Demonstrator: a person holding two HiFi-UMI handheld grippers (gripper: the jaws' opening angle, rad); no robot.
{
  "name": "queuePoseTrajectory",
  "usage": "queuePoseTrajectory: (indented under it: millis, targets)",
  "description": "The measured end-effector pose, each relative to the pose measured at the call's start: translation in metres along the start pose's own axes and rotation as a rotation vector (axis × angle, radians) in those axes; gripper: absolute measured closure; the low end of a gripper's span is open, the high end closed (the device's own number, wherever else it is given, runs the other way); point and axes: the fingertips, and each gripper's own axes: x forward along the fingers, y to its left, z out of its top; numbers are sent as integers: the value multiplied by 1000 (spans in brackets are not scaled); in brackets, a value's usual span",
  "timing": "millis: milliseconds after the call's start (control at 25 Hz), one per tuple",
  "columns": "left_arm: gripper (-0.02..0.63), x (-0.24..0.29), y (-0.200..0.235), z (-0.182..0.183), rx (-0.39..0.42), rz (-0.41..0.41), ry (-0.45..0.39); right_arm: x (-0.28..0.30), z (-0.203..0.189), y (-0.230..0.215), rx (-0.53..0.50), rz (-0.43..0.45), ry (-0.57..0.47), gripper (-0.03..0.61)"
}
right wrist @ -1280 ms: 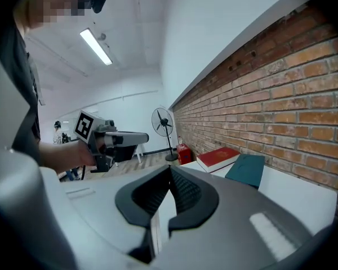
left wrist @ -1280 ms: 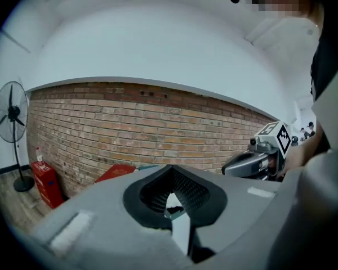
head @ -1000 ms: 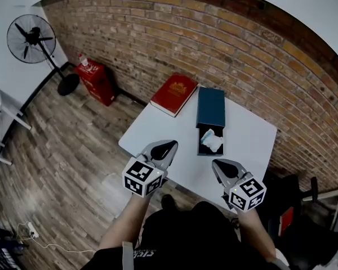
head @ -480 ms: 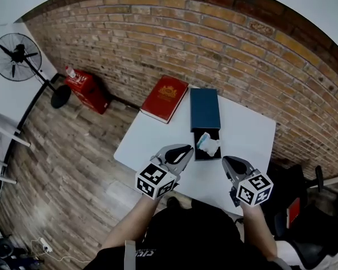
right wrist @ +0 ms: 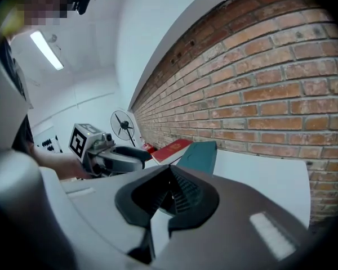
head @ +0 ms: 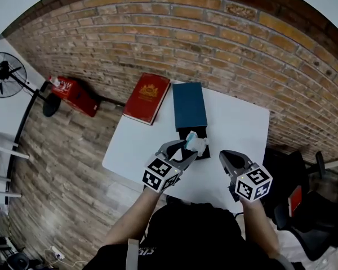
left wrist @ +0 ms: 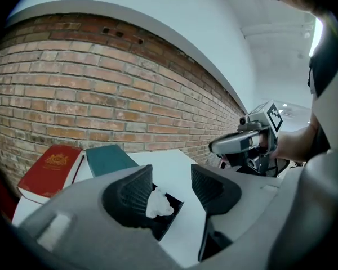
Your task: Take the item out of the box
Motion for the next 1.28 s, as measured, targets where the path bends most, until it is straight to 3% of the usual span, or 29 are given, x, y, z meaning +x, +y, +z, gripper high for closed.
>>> queuePoseTrajectory:
  millis: [240, 640, 1280]
  targets:
    - [345, 47, 4, -32, -7, -39, 122, -8, -4, -35, 39, -35, 6, 578]
    - [347, 102, 11, -93, 31, -97, 351, -6, -15, -65, 94, -48, 31, 578]
    - [399, 133, 25, -127, 69, -114, 543, -12, -21, -83, 145, -86, 28, 578]
